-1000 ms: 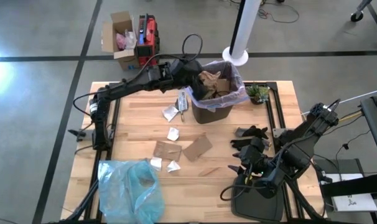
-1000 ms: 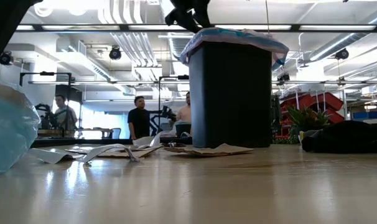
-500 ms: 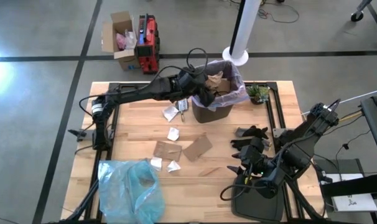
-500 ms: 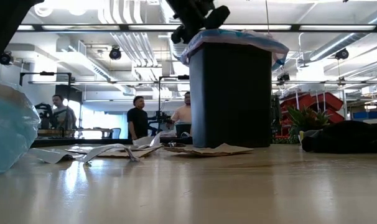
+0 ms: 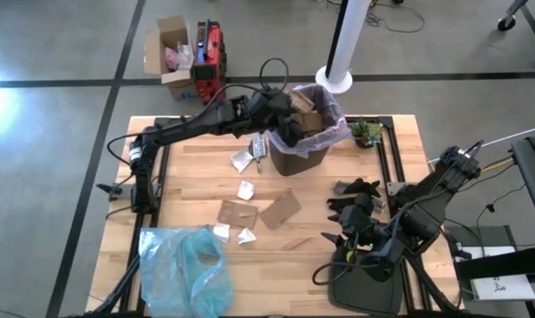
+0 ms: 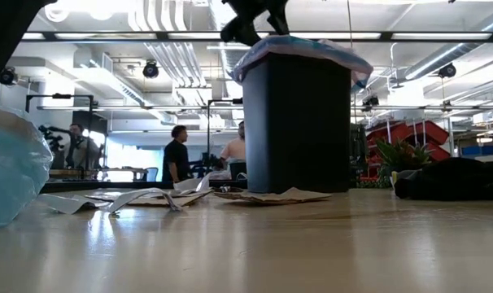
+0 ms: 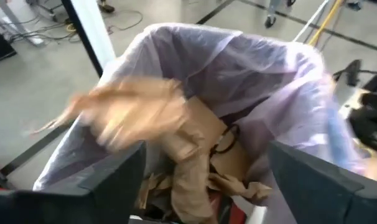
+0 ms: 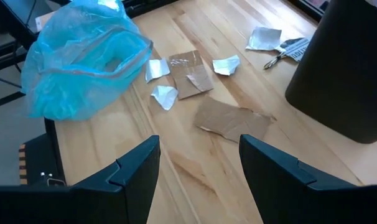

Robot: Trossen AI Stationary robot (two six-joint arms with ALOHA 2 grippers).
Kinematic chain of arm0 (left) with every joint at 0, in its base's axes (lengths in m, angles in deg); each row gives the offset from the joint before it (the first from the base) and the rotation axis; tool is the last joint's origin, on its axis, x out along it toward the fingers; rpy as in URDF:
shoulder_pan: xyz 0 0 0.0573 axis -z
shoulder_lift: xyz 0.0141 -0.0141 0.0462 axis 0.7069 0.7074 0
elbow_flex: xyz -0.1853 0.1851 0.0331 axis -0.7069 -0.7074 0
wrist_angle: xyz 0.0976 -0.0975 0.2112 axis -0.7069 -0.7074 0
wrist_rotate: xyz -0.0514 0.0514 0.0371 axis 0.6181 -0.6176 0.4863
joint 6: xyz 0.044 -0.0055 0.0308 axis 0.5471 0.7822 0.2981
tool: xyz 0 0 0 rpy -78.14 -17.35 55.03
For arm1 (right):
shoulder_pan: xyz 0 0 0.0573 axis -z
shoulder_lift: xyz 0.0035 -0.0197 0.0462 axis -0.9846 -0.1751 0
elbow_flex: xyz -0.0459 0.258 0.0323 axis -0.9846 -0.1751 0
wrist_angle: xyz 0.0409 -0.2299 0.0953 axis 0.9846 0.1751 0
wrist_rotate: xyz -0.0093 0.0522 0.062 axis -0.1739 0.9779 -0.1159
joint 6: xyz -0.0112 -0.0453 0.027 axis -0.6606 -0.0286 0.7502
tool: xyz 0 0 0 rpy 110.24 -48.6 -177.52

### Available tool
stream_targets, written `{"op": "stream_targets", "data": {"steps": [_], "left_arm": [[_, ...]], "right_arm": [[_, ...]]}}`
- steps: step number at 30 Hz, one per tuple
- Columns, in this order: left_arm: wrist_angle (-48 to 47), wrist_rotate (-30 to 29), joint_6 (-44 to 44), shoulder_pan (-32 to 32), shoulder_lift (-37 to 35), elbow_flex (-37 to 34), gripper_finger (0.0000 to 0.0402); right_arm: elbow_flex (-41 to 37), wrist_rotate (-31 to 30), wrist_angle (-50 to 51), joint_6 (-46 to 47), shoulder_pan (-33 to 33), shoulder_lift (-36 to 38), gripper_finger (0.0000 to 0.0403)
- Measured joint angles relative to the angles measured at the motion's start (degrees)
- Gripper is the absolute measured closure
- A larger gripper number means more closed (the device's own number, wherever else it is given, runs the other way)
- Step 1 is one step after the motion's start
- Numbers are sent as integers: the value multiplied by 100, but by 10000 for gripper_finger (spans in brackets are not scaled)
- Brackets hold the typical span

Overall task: Place trash/remove bag and relplace
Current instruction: Put the brown paper napkin into the trash bin, then put the white paper into the trash bin

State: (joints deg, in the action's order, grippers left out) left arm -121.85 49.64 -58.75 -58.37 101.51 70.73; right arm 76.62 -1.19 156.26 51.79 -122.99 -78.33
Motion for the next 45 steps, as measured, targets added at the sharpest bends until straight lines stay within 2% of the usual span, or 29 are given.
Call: {"op": "stream_targets", "data": {"steps": [6,10,14,21,25,29,33,36,40,45], "left_arm": [[-662,62,77,24,0,565,61],[-1241,29,120,28,-31,1025,60],[-2238,13,265,28,-189,1373,69],[-4339,2,101,180,-699,1015,79],[-4283,5,-145,350,-1214,160,77],[-3905,11,-541,410,-1772,-1085,77],[-2811,95,-817,400,-2292,-2727,77],[-1582,176,-832,322,-2552,-3927,77],[-415,586,-1174,-50,-2384,-4975,80],[210,768,-1154,-602,-1778,-5501,89]], "right_arm": [[0,-10,1,-1,22,0,197],[0,-10,-5,-1,22,0,197],[0,-114,-26,-1,22,0,197],[-36,-311,-103,-183,63,-38,197],[-45,-283,-111,-195,113,-114,197],[-46,-229,-202,-195,149,-178,197],[-48,-129,-282,-123,149,-261,197],[-48,-99,-286,48,149,-333,197],[-50,-78,-309,263,149,-388,197],[-52,-7,-520,437,166,-444,197]]}}
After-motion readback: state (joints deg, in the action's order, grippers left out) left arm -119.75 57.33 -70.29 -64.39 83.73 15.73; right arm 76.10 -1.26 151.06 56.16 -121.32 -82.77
